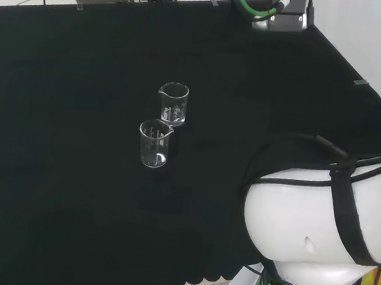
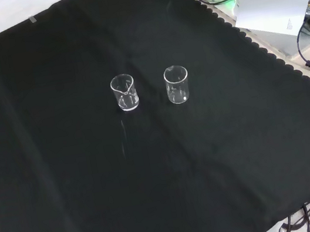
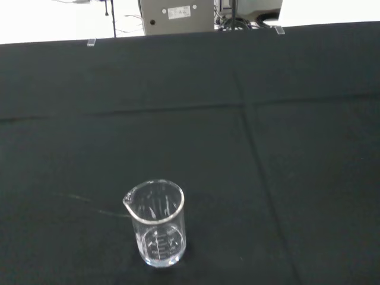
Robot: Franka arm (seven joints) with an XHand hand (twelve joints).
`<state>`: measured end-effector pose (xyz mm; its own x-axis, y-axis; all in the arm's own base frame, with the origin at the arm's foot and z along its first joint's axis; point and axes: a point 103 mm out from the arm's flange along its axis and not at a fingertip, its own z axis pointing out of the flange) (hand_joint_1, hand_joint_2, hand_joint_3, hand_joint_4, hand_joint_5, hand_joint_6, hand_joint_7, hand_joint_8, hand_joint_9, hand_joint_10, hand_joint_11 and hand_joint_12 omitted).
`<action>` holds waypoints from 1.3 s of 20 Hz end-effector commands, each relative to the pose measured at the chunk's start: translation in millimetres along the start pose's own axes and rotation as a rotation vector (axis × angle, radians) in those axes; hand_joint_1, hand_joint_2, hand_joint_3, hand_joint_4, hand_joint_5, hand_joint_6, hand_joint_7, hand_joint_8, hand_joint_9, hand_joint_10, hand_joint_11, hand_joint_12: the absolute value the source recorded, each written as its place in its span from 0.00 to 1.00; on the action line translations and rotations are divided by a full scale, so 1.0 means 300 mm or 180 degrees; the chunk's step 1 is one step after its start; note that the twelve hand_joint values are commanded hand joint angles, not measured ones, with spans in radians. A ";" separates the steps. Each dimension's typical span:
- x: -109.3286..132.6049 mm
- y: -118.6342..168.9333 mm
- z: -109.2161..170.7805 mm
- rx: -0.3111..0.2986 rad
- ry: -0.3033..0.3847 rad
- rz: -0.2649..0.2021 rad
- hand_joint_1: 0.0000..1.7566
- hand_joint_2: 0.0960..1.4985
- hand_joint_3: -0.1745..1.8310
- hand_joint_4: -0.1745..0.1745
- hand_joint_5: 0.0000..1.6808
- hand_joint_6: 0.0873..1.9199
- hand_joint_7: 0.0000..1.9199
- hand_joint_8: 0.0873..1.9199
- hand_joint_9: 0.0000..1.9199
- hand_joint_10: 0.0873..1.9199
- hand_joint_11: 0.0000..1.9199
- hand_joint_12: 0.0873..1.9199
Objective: Pick up the beaker on the right.
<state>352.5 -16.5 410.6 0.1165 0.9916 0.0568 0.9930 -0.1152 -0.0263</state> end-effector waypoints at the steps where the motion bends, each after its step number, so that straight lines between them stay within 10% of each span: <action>1: -0.068 0.128 0.275 0.0172 0.0342 -0.0151 0.29 0.79 0.06 0.35 0.26 0.00 0.15 0.33 0.27 0.33 0.07 0.72; 16: -0.096 0.394 0.732 0.0556 0.0916 -0.0564 0.47 0.67 0.00 0.34 0.26 0.00 0.11 0.34 0.20 0.33 0.05 0.72; 26: -0.054 0.425 0.869 0.0698 0.1125 -0.0679 0.43 0.61 0.00 0.32 0.20 0.00 0.06 0.33 0.12 0.32 0.00 0.71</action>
<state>427.0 -55.2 220.2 0.0191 0.9756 0.2187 0.9710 0.0340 -0.2367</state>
